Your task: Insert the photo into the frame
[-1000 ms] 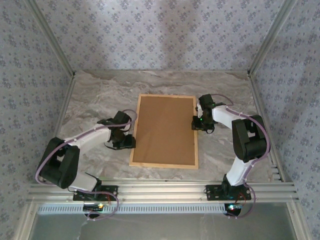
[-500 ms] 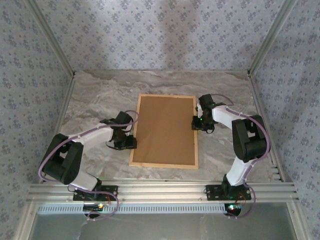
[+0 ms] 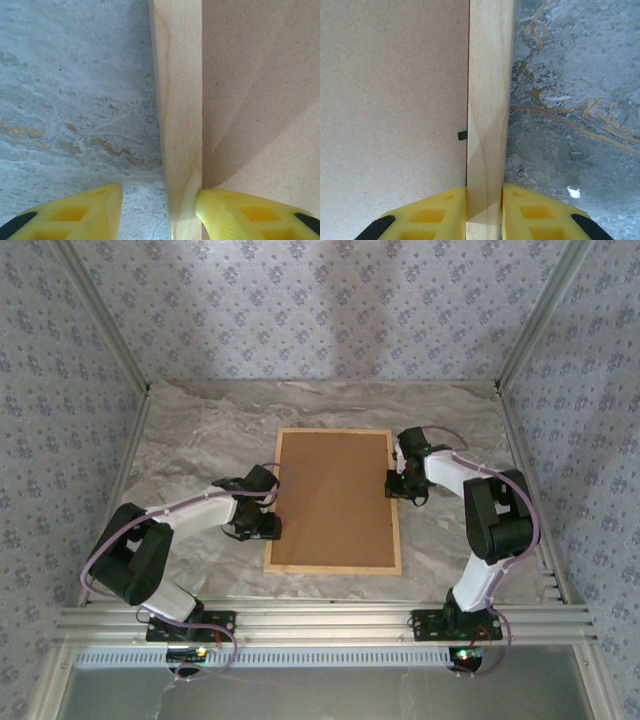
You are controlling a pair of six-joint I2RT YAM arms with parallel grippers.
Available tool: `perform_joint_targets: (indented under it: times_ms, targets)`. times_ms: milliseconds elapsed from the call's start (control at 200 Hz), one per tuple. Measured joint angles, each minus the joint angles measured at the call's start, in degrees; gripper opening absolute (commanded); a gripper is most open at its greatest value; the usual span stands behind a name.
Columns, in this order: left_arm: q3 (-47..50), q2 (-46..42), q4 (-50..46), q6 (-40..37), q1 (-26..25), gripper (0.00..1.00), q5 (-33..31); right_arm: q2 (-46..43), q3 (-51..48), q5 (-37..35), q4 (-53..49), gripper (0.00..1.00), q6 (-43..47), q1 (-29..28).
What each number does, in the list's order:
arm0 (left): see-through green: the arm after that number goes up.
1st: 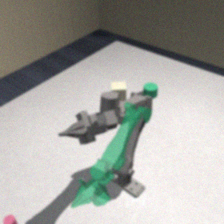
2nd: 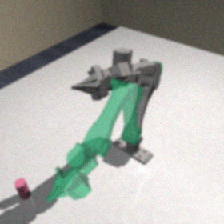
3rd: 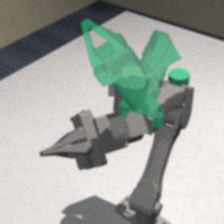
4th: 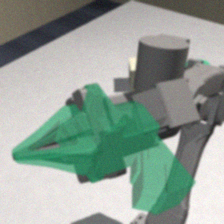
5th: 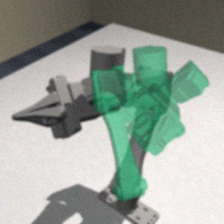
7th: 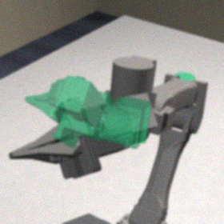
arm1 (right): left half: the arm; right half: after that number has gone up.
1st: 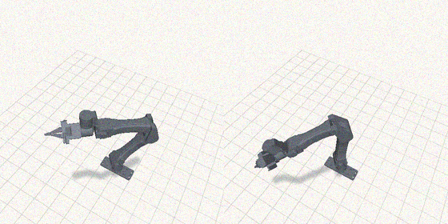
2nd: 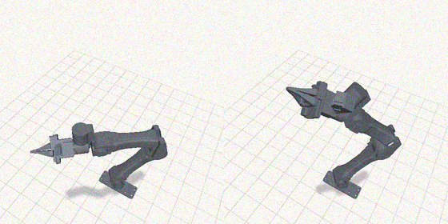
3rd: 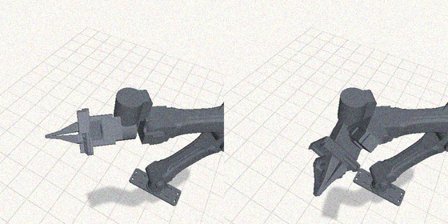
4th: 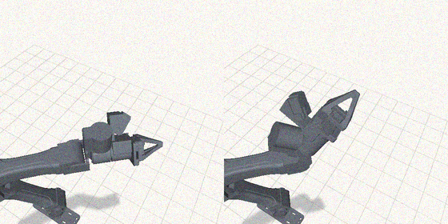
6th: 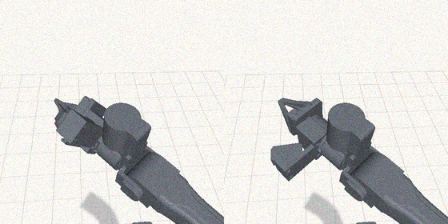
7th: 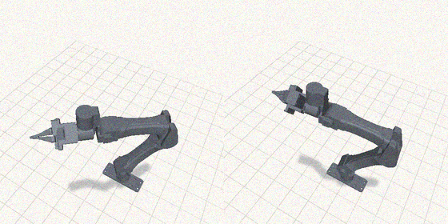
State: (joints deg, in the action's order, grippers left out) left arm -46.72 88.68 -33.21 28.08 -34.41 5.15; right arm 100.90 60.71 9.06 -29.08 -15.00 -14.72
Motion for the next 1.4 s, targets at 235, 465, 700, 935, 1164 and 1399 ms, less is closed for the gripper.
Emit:
perform_joint_targets:
  times_ms: [235,465,700,935,1164,1399]
  targets:
    - [-0.9,1.7,0.0,-0.6,-2.1,0.57,-2.7,0.3,0.4,-0.7,0.1,0.24,0.0,-0.1]
    - [-1.8,2.2,-1.2,-1.5,-2.9,0.6,-4.7,0.4,0.5,-0.8,0.0,0.24,0.0,-0.2]
    - [-2.6,-0.2,-3.1,-1.7,-3.8,0.64,-9.2,0.4,0.6,-1.0,-0.2,0.24,0.0,-0.2]
    - [-0.2,-9.3,2.1,-1.4,-3.5,0.69,-14.3,1.0,1.7,-0.8,-0.5,0.24,0.0,-1.2]
    - [3.6,-16.5,12.3,1.4,2.3,0.7,-12.0,3.4,5.0,-0.6,-1.6,0.3,0.1,-3.0]
    - [3.6,-10.7,19.5,3.6,11.3,0.71,-5.7,3.2,7.0,-0.7,-2.9,0.53,0.8,-2.5]
